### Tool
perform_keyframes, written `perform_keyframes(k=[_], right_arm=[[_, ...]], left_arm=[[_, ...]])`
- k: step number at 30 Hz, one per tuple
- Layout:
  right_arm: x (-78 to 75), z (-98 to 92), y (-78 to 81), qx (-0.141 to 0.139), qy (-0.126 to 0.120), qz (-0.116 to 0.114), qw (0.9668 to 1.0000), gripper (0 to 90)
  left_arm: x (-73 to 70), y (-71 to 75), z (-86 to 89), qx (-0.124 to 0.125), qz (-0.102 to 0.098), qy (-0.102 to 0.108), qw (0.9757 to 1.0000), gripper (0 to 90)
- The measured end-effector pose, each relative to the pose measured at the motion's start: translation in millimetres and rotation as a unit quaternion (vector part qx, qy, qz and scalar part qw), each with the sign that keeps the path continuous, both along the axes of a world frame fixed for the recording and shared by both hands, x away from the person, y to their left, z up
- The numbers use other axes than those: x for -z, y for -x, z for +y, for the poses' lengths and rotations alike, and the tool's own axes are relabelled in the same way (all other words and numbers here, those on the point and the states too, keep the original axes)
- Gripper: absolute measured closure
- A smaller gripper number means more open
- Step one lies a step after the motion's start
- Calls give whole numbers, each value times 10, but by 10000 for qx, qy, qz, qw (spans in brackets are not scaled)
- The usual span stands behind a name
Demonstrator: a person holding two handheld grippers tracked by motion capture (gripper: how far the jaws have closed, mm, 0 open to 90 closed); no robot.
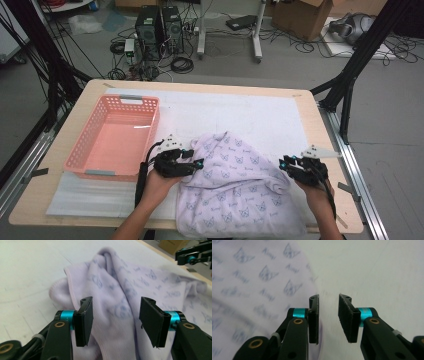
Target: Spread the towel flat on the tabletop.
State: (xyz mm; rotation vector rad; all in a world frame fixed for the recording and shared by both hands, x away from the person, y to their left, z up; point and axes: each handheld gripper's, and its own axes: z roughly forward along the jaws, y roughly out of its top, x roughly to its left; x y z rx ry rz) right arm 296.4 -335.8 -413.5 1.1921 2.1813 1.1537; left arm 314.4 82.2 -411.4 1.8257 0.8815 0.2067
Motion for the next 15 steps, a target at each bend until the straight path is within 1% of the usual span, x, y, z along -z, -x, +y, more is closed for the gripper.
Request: perform_keyframes(k=[1,2,4,5,6,7,8,9,10,12,14,15], right_arm=[[-9,39,-93,1,-47,-11,10000,660],[-12,91,-181,26,-72,-6,10000,649],[-7,214,-356,-63,-28,69,10000,649],[1,269,-437,-144,-21,101,9998,648],[9,316,-504,-186,-51,161,9997,646],[16,349,-560,-217,-55,199,9996,643],[24,369,-602,-224,-58,197,9995,640],[30,375,-620,-228,-79,231,9994,641],[36,370,-628,-220,-76,248,9994,642],[48,332,-637,-176,-80,329,9993,641],[49,289,-648,-148,-109,336,9993,642],[52,273,-660,-129,-178,341,9992,644]], left_arm=[[-30,-41,-13,-20,-28,45,10000,447],[-58,-94,-29,-15,-42,21,10000,447],[-85,-230,-56,-65,-82,-119,9999,451],[-85,-308,-68,-96,-21,-127,9999,454],[-75,-381,-71,-123,35,-90,9999,455],[-61,-450,-79,-162,89,-147,9997,468],[-48,-508,-92,-204,86,-359,9991,507],[-36,-561,-107,-236,87,-506,9984,530],[-23,-604,-117,-234,126,-482,9985,533],[-3,-666,-159,-239,151,-562,9980,536],[41,-712,-222,-175,153,-672,9975,535],[60,-727,-249,-136,208,-730,9970,535]])
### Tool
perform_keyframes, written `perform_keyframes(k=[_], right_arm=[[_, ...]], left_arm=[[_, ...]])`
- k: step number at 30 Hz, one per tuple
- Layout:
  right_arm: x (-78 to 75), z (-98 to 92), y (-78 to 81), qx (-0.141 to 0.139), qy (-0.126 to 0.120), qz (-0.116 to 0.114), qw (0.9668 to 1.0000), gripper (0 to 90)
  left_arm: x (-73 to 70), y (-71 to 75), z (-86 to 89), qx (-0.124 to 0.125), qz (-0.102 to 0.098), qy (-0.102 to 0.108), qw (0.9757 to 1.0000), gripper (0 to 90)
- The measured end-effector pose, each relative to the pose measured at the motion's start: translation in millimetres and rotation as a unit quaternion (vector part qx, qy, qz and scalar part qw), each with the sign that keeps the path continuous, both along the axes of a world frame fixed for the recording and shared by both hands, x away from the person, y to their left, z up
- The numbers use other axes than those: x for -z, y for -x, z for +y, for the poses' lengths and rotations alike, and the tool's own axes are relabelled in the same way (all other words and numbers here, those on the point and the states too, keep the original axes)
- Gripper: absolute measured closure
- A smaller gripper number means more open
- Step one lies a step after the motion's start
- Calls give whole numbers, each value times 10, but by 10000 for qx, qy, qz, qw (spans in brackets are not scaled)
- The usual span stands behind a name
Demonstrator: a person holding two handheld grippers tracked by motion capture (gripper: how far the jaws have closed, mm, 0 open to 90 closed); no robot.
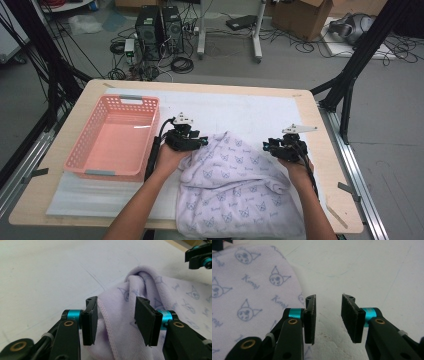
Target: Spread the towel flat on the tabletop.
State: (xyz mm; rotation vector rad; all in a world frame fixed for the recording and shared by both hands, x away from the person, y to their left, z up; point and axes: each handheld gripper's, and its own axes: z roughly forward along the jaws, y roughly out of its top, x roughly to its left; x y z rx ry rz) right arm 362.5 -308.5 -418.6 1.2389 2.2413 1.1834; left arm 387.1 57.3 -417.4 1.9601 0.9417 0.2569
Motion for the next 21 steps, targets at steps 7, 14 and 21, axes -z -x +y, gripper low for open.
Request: perform_keyframes(k=[7,14,21], right_arm=[[111,4,-161,35,143,161,9998,652],[197,46,-251,53,114,309,9994,644],[194,100,-282,-73,10,249,9997,696]], left_arm=[[167,-18,-227,429,177,-521,9976,690],[35,42,-143,294,-20,-410,9987,843],[-129,232,-38,405,-233,38,9989,847]])
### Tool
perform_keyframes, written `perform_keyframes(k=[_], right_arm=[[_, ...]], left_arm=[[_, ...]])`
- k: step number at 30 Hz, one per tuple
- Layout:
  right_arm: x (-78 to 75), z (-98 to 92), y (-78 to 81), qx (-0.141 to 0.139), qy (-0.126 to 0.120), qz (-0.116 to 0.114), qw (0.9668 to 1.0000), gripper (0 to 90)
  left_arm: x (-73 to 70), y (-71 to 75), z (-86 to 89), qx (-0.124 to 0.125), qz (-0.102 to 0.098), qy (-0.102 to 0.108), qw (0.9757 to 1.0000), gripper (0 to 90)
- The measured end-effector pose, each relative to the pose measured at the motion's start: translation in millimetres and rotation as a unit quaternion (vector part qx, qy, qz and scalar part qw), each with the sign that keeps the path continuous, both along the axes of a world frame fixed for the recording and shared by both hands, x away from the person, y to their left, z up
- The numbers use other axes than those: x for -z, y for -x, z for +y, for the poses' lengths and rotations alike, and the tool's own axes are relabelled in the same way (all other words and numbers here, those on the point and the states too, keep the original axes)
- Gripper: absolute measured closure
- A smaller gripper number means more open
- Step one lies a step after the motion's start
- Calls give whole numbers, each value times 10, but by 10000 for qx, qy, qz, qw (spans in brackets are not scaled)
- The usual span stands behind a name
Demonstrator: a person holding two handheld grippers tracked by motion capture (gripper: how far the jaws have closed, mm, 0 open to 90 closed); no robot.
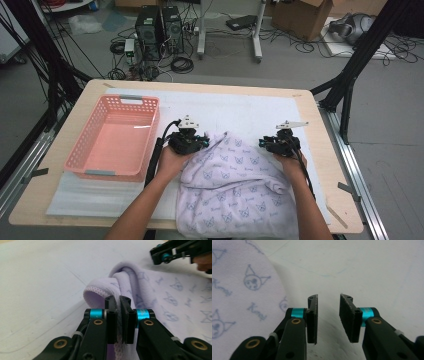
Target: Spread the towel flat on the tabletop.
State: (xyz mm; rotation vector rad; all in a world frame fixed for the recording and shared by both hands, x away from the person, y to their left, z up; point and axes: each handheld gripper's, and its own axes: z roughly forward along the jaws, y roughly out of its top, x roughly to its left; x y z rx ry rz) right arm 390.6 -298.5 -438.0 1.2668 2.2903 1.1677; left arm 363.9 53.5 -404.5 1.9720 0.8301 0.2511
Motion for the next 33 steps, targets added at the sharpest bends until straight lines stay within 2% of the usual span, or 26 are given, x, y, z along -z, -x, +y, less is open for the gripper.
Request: perform_keyframes(k=[3,4,6,8,10,12,14,15,17,19,20,21,23,24,25,26,27,28,30,32,33], right_arm=[[50,91,-24,-200,19,137,9997,721],[68,126,-30,-288,14,203,9994,720],[80,202,-19,-533,-132,257,9982,706],[81,267,-1,-963,-484,327,9936,649],[63,342,46,-1250,-538,352,9901,618],[40,418,105,-1644,-589,402,9838,627],[3,511,190,-2044,-417,347,9774,682],[-12,555,232,-2132,-236,295,9763,690],[-14,621,298,-2159,123,193,9762,690],[10,640,337,-2045,233,64,9786,636],[21,644,342,-1917,298,48,9810,550],[37,646,335,-1752,363,24,9839,506],[70,639,321,-1755,161,206,9841,585],[74,631,315,-1793,104,224,9835,701],[70,621,314,-1894,-21,360,9812,777],[54,613,321,-1874,31,324,9817,812],[23,596,330,-1823,183,180,9829,823],[-26,555,345,-1609,378,-27,9862,825],[-148,362,342,-1071,326,-366,9930,827],[-294,122,352,-440,296,-745,9958,827],[-366,4,359,-142,289,-919,9952,827]], left_arm=[[-1,64,3,90,14,-45,9999,847],[-2,83,8,54,-20,9,10000,848],[-11,115,32,49,-31,65,10000,849],[-17,157,59,64,-38,100,9999,849],[-13,211,87,101,-30,127,9999,848],[0,266,104,112,-24,167,9998,848],[20,322,129,110,-49,187,9998,848],[30,337,145,119,-53,204,9997,848],[55,352,175,145,-6,243,9996,848],[86,356,199,142,38,275,9995,848],[96,350,204,141,58,243,9996,848],[102,343,204,125,47,227,9997,848],[110,325,201,83,52,276,9996,849],[116,314,197,52,55,282,9996,849],[123,297,194,33,71,292,9995,849],[127,275,189,3,69,289,9996,851],[120,248,183,-45,69,283,9996,851],[102,223,178,-118,30,293,9995,852],[38,177,158,-239,-60,392,9989,853],[-32,140,131,-335,-182,510,9980,853],[-67,118,112,-364,-248,532,9976,853]])
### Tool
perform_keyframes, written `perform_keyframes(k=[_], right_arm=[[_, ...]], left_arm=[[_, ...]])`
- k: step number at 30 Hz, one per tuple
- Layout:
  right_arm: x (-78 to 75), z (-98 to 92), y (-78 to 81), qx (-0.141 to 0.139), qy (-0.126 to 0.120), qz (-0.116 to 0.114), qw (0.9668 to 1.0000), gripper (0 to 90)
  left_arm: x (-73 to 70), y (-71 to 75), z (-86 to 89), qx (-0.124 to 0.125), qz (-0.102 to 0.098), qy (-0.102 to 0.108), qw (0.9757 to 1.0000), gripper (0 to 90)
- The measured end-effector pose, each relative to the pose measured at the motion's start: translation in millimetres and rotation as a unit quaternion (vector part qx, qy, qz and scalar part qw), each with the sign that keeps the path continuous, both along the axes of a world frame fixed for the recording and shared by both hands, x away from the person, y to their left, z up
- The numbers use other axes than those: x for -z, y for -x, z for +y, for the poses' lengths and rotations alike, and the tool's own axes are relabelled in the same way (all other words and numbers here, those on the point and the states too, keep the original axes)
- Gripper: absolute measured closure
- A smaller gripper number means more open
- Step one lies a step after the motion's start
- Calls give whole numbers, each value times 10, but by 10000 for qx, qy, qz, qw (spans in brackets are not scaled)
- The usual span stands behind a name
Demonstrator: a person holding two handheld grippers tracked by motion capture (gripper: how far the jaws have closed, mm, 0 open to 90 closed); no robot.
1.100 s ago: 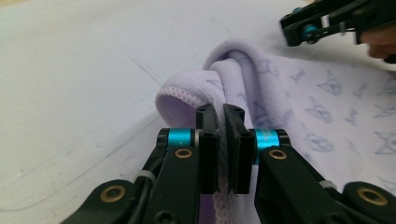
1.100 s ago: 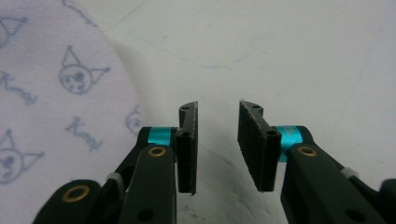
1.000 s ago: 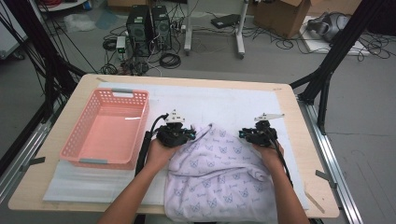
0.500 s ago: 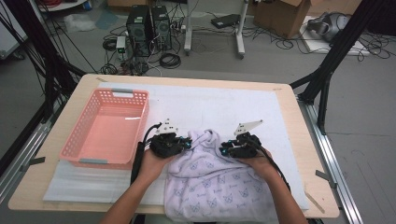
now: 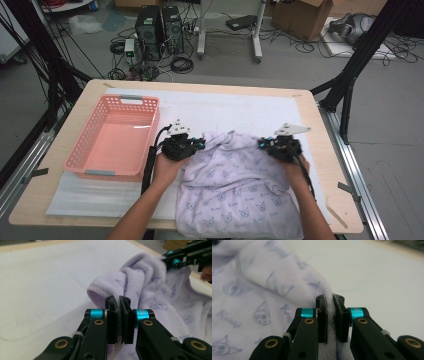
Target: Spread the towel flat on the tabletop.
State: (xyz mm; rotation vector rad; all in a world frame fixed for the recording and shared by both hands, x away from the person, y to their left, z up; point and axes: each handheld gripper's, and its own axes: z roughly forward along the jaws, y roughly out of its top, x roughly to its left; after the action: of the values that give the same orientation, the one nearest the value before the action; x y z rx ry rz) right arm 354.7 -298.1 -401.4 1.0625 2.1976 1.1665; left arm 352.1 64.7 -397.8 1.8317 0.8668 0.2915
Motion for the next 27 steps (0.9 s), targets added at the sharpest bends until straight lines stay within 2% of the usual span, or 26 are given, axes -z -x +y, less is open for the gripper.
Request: perform_keyframes(k=[2,3,5,7,10,13,15,19,21,23,25,27], right_arm=[[-129,-211,20,421,-117,-243,9988,827],[-180,-295,33,502,-201,-274,9982,826],[-244,-393,88,517,-197,-353,9978,825],[-255,-411,182,384,-98,-384,9985,824],[-177,-394,334,52,91,-247,9996,822],[-10,-392,542,-351,94,-28,9993,822],[98,-396,660,-448,125,187,9987,821],[225,-409,850,-614,192,378,9972,821],[246,-413,910,-668,126,383,9970,821],[271,-418,948,-678,80,387,9969,821],[300,-422,965,-687,67,456,9966,819],[313,-429,952,-692,31,484,9964,805]], left_arm=[[-62,-41,-36,-76,-111,69,9999,853],[-87,-53,-48,-73,-133,101,9998,853],[-106,-45,-62,-52,-163,114,9998,853],[-81,-13,-67,33,-84,18,10000,853],[-10,95,-47,177,44,-100,9998,852],[86,253,-10,328,131,-233,9991,851],[144,342,32,396,206,-263,9987,850],[233,474,101,488,401,-100,9980,848],[271,507,115,513,460,-129,9975,846],[284,525,122,565,482,-127,9972,843],[269,534,116,627,384,-126,9972,819],[222,521,125,510,237,-61,9984,691]])
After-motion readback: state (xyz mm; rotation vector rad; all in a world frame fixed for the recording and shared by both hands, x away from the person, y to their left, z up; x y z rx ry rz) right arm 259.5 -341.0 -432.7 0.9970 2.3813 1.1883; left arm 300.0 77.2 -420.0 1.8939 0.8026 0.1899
